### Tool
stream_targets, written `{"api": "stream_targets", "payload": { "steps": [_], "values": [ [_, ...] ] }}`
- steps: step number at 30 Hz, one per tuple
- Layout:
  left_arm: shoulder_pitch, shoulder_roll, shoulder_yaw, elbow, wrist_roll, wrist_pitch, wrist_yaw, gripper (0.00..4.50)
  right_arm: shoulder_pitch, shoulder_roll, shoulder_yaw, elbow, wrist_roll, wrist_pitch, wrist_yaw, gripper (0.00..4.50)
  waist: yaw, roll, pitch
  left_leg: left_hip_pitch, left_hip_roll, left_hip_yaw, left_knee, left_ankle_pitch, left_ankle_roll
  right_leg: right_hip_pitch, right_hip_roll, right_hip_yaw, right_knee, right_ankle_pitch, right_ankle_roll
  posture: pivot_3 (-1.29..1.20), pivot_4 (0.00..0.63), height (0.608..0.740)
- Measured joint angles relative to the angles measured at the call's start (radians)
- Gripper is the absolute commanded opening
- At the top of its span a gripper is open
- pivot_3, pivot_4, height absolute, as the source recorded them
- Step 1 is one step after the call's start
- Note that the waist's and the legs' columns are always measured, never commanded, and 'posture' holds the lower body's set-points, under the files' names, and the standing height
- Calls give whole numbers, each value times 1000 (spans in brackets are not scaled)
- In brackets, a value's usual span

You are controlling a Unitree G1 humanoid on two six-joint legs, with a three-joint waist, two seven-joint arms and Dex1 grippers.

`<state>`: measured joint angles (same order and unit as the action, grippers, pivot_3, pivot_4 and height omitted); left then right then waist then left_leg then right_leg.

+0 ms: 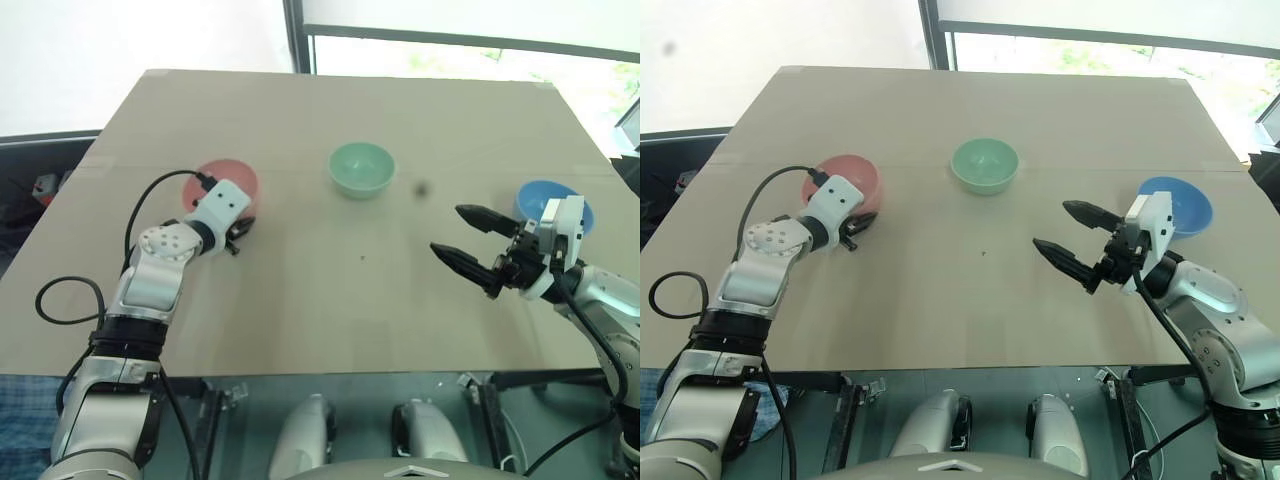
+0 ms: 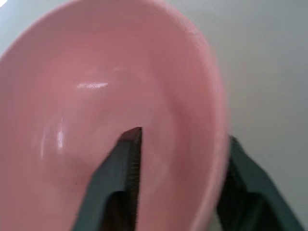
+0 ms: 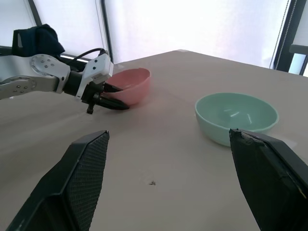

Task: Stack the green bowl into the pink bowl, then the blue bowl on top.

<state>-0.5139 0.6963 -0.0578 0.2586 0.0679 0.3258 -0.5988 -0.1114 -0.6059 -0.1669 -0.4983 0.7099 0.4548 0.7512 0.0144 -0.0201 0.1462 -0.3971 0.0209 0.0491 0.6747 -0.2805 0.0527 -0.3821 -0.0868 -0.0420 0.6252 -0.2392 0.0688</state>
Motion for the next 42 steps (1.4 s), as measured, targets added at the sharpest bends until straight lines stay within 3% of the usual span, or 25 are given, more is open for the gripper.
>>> {"api": "stream_targets", "payload": {
  "steps": [2,13,19,28,30,31,35,36,37,41,42],
  "values": [
    [-20,2,0,7,10,-30,-1,101,11,0,-4,0,0,0,-2,4203,3,0,0,0,0,-1,0,0,0,0,0,-1,0,0,0,0,150,740],
    [-67,4,-65,21,7,-130,-161,101,35,-2,-8,-5,-1,-1,-11,4203,4,0,0,-1,0,0,2,0,0,0,0,0,0,0,0,0,150,740],
    [-76,-18,-182,-250,-72,-204,-412,101,38,-4,-5,-9,-14,-2,-16,4203,1,0,0,-2,0,0,2,-1,2,0,0,0,0,0,0,0,150,740],
    [-52,13,-299,-335,-87,-329,-622,101,36,4,1,-9,-31,-3,-17,4203,0,0,0,0,1,1,4,-1,2,0,1,2,0,0,0,0,150,740],
    [-50,16,-307,-334,-79,-358,-640,949,36,6,1,-10,-32,-3,-17,4203,1,0,0,0,1,1,5,-1,2,0,1,2,-1,0,0,0,150,740],
    [-51,18,-307,-334,-76,-374,-644,999,36,8,1,-12,-32,-3,-18,4203,2,0,0,0,1,1,5,-1,2,0,1,2,-1,0,0,0,150,740],
    [-51,15,-306,-326,-70,-416,-644,2533,42,10,1,-24,-32,-3,-18,4203,2,0,0,-1,0,1,5,-2,3,0,1,2,-1,0,0,0,150,740],
    [-51,12,-306,-325,-70,-422,-643,2618,43,10,1,-26,-32,-3,-18,4203,2,0,0,-1,0,1,5,-2,3,0,1,2,-1,0,0,0,150,740],
    [-51,4,-304,-324,-71,-433,-637,3149,46,10,1,-28,-32,-3,-17,4203,3,0,0,-1,0,1,5,-2,3,0,1,2,-1,0,0,0,150,740],
    [-51,-32,-283,-323,-93,-438,-610,4482,50,10,1,-29,-32,-3,-16,4203,2,0,0,-1,1,1,7,-2,3,0,1,2,0,0,0,0,150,740],
    [-51,-47,-268,-324,-114,-427,-599,4482,50,10,1,-30,-32,-3,-16,4203,2,0,0,-1,1,0,7,-2,3,1,1,2,0,0,0,0,150,740]
  ]
}}
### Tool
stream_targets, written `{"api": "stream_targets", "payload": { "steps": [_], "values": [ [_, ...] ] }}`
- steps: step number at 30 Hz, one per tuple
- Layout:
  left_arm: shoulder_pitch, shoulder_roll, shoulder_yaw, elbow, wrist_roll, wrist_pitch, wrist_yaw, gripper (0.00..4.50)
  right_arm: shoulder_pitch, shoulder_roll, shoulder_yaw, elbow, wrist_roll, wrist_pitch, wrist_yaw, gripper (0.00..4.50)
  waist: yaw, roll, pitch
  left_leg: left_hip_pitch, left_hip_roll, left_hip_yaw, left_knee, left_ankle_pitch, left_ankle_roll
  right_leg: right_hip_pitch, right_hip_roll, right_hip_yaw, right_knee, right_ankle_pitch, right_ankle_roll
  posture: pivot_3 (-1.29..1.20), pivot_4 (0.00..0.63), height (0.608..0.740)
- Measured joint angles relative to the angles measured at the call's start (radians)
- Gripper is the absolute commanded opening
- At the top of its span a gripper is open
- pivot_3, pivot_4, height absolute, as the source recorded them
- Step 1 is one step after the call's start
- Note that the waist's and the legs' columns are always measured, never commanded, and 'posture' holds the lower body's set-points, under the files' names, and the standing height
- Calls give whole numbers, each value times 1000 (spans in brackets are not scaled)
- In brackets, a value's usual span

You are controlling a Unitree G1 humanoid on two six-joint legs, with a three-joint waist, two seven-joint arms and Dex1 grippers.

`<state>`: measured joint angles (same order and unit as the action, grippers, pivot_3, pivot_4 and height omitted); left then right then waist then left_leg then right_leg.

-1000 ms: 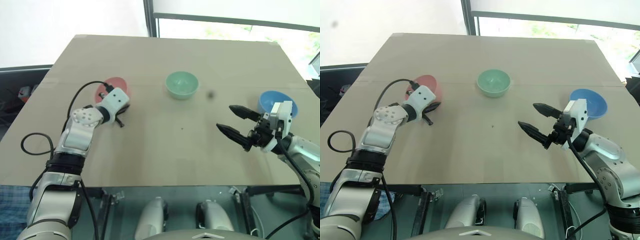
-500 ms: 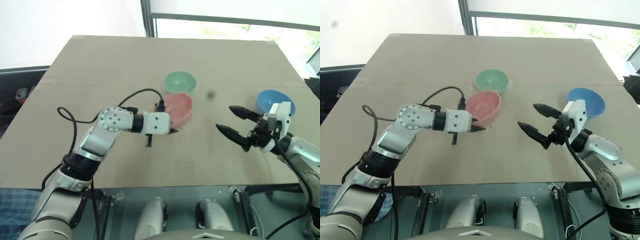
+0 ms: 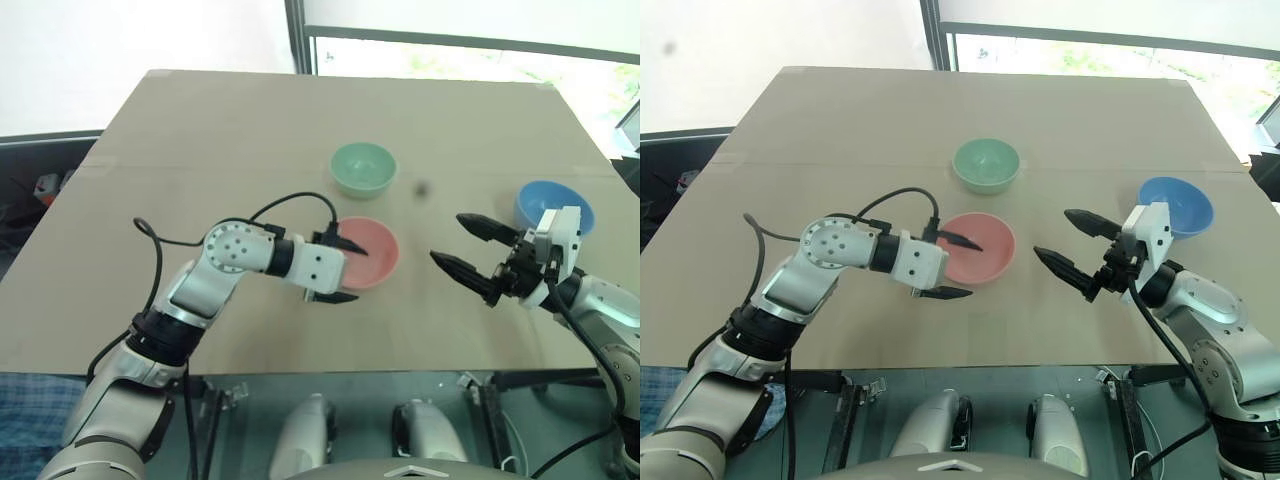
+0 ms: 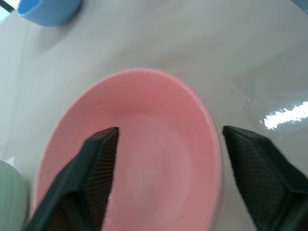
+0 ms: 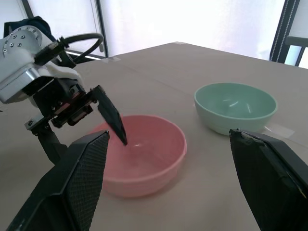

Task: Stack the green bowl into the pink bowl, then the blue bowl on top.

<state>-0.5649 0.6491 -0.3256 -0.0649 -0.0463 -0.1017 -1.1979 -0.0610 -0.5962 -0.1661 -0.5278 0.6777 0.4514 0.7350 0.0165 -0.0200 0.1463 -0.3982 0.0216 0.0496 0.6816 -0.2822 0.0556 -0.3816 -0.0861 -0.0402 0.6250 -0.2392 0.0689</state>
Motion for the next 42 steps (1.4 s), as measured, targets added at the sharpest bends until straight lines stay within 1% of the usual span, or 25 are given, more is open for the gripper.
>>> {"api": "stream_targets", "payload": {
  "steps": [1,4,6,9,13,15,20,23,24,26,29,32,33,37,40,42],
  "values": [
    [-1,-18,18,-1,-24,16,14,4482,0,0,0,0,0,0,0,4203,0,0,0,0,0,0,0,0,0,0,0,0,0,0,0,0,150,740],
    [0,-91,113,-5,-143,138,88,4482,0,0,0,0,-1,0,1,4203,-1,0,0,0,0,-1,1,0,0,0,0,0,1,0,0,0,150,740],
    [1,-125,184,-7,-240,249,139,4482,4,-1,-1,1,-6,-2,2,4203,-2,0,0,0,1,-1,1,0,0,0,0,0,1,0,0,0,150,740],
    [46,-119,314,-10,-349,394,215,4482,6,-8,-6,18,-33,-22,1,4203,-8,0,0,1,1,0,1,0,0,0,0,0,1,0,0,0,150,740],
    [109,-96,417,-8,-381,472,302,4482,2,-9,-7,57,-74,-42,-1,4203,-2,0,0,0,1,-1,1,0,0,0,0,-1,0,0,0,0,150,740],
    [122,-88,469,-8,-388,493,352,4482,-27,-5,1,87,-108,-62,-5,4203,2,0,0,0,0,-1,1,0,0,1,-1,-1,0,0,0,0,150,740],
    [156,-69,518,-42,-404,520,389,4482,-78,3,21,134,-140,-80,-2,4203,-3,0,0,1,0,-1,1,0,0,1,-1,-1,0,0,0,0,150,740],
    [207,-46,549,-95,-437,555,397,4482,-130,5,52,200,-180,-100,5,4203,-4,0,0,1,0,0,0,0,-1,1,0,-1,0,0,0,0,150,740],
    [227,-32,561,-118,-454,572,399,4482,-169,6,69,241,-206,-109,8,4203,-5,0,0,1,0,0,0,0,-1,1,0,0,0,0,0,0,150,740],
    [234,-29,565,-130,-461,577,399,4482,-189,7,79,257,-218,-112,10,4203,-3,1,0,1,0,-1,0,0,-1,1,0,-1,0,0,0,0,150,740],
    [290,-1,588,-179,-488,602,395,4482,-334,14,160,378,-297,-137,31,4203,-13,1,1,2,0,1,1,0,-1,1,0,1,0,0,0,0,150,740],
    [329,15,601,-227,-536,645,387,4482,-519,41,263,523,-404,-197,66,4203,-17,2,1,1,1,0,0,0,-1,0,0,-1,0,0,0,0,150,740],
    [332,18,602,-232,-544,651,387,4482,-546,47,282,546,-422,-201,70,4203,-17,2,1,1,1,0,0,0,-1,0,0,-1,0,0,0,0,150,740],
    [363,46,636,-266,-583,684,388,4482,-743,129,407,775,-567,-243,79,4203,-28,2,1,-1,0,0,-2,0,-1,-1,0,-1,0,0,0,0,150,740],
    [392,55,666,-289,-610,704,397,4482,-862,190,466,941,-647,-281,73,4203,-31,2,2,-1,0,0,-4,0,-1,-2,0,-1,0,0,0,0,150,740],
    [407,56,677,-300,-623,713,408,4482,-926,229,483,1040,-686,-291,59,4203,-32,3,2,-1,0,0,-5,1,-2,-2,0,-1,0,0,0,0,150,740]
  ]
}}
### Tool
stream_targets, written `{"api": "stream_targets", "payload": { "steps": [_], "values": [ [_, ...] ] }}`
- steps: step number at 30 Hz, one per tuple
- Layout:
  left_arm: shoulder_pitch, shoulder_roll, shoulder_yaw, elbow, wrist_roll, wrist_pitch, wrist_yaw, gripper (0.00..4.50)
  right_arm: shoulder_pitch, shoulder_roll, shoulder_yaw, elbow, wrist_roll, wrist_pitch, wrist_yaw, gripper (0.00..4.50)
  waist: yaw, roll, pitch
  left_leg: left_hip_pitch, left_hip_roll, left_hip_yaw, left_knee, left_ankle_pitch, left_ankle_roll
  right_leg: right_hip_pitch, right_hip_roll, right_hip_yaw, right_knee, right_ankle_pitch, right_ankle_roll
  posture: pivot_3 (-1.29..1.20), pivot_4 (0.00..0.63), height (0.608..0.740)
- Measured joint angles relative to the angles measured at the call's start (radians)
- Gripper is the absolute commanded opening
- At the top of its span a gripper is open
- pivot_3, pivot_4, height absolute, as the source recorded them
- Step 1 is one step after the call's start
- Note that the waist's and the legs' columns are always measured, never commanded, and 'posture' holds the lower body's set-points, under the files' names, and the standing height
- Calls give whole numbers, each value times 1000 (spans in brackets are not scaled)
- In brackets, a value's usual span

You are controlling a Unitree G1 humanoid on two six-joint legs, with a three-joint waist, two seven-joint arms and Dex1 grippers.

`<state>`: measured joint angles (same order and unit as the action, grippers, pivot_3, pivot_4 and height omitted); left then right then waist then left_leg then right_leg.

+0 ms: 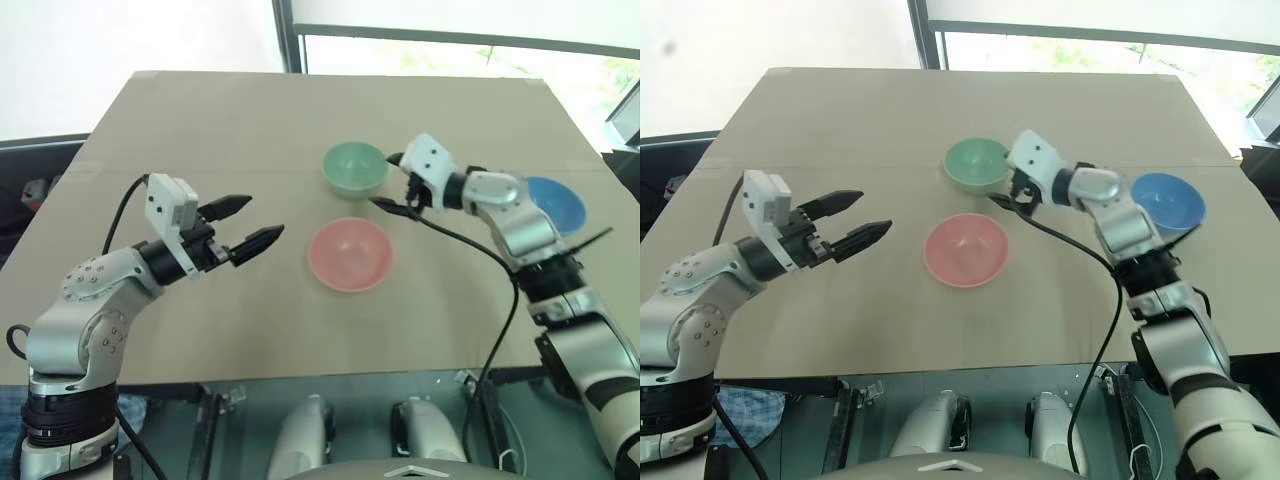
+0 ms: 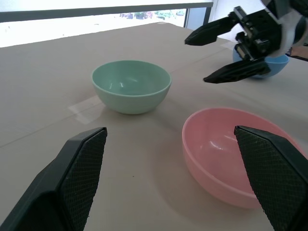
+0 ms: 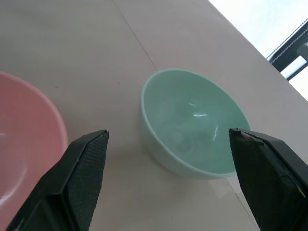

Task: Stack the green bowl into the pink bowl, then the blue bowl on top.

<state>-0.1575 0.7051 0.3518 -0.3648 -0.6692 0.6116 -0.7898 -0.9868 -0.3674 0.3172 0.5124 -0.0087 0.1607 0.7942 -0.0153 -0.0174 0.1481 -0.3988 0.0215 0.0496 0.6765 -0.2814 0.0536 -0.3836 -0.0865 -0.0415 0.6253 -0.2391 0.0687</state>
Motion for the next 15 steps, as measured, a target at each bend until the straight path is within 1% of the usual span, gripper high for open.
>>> {"api": "stream_targets", "payload": {
  "steps": [2,5,10,15],
  "values": [
    [34,1,18,-28,-22,16,11,4482,-80,40,23,134,-50,-33,-20,4203,-1,0,0,0,0,0,-2,0,0,0,0,0,0,0,0,0,150,740],
    [85,1,39,-66,-42,30,24,4482,-154,78,39,277,-102,-75,-31,4203,-1,0,0,0,0,0,-4,1,-1,-1,0,0,-1,0,0,0,150,740],
    [131,4,69,-109,-63,40,57,4482,-211,136,77,474,-189,-195,-37,4203,-9,0,0,0,0,0,-6,2,-4,-2,0,-1,-1,0,0,0,150,740],
    [163,14,118,-136,-85,43,78,4482,-248,177,92,583,-248,-280,-41,4203,-25,1,0,1,0,-1,-7,4,-6,-2,1,-1,0,0,0,0,150,740]
  ]
}}
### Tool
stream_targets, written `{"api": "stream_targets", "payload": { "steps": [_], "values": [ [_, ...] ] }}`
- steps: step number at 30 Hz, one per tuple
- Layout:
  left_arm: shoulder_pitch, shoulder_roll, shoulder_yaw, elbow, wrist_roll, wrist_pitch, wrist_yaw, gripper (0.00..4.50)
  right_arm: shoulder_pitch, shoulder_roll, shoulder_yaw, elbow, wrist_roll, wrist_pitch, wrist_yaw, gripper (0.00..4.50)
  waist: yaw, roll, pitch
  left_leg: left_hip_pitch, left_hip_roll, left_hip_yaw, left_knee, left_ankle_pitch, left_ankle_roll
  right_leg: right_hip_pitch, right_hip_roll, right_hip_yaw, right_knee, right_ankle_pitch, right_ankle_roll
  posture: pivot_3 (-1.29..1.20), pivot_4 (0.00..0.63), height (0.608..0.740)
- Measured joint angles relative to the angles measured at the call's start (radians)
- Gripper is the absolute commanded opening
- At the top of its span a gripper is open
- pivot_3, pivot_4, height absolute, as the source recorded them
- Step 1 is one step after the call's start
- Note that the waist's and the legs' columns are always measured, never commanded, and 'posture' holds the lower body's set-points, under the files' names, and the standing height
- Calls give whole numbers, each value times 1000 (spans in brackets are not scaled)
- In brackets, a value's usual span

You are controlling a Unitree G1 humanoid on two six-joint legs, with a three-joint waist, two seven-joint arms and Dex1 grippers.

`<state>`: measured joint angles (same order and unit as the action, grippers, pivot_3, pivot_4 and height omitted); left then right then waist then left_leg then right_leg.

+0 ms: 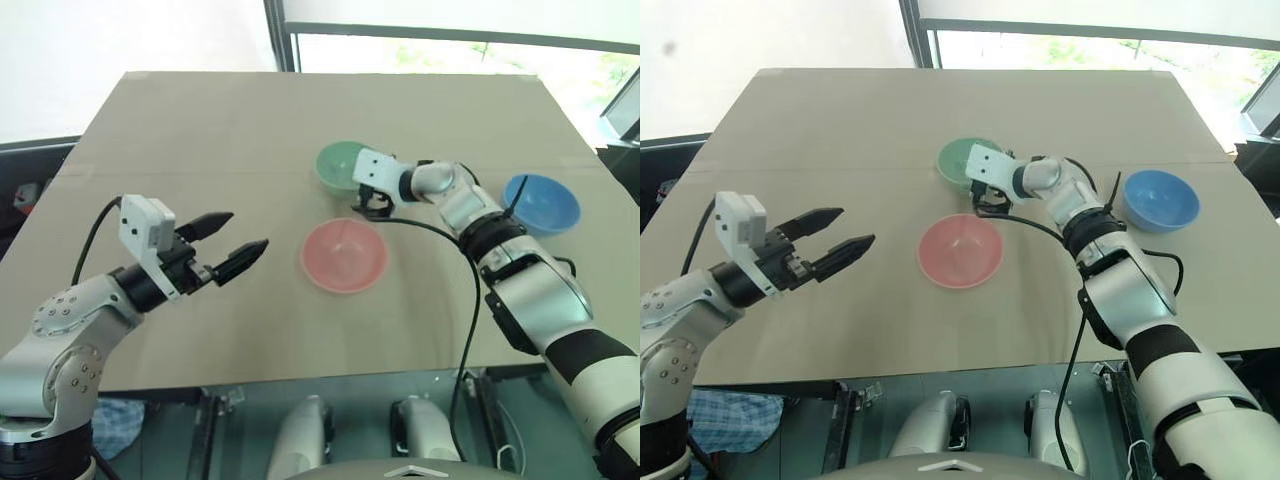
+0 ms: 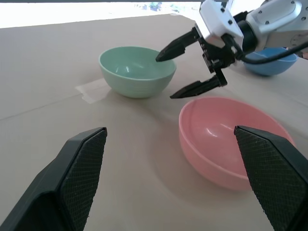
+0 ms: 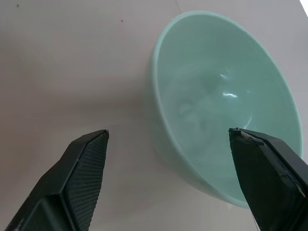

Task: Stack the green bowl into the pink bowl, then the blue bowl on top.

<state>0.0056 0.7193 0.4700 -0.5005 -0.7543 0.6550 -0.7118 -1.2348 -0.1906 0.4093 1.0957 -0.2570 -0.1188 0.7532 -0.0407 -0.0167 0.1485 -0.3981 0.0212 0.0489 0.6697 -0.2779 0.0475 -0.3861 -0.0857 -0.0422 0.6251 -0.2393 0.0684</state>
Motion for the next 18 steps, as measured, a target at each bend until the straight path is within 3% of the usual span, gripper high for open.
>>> {"api": "stream_targets", "payload": {
  "steps": [9,12,18],
  "values": [
    [72,3,58,-44,-17,0,41,4482,-51,64,3,113,-59,-54,-21,4203,-2,0,0,0,1,0,-1,0,-1,-1,0,0,0,0,-1,0,150,740],
    [83,3,69,-51,-17,0,49,4500,-68,78,3,134,-71,-61,-29,3381,-3,1,0,0,1,0,-1,0,-1,-1,0,0,0,0,-1,0,150,740],
    [93,3,69,-66,-20,-1,61,4500,-83,89,-3,144,-84,-79,-41,854,-3,1,0,0,1,0,-1,0,-1,-1,0,0,0,0,-1,0,150,740]
  ]
}}
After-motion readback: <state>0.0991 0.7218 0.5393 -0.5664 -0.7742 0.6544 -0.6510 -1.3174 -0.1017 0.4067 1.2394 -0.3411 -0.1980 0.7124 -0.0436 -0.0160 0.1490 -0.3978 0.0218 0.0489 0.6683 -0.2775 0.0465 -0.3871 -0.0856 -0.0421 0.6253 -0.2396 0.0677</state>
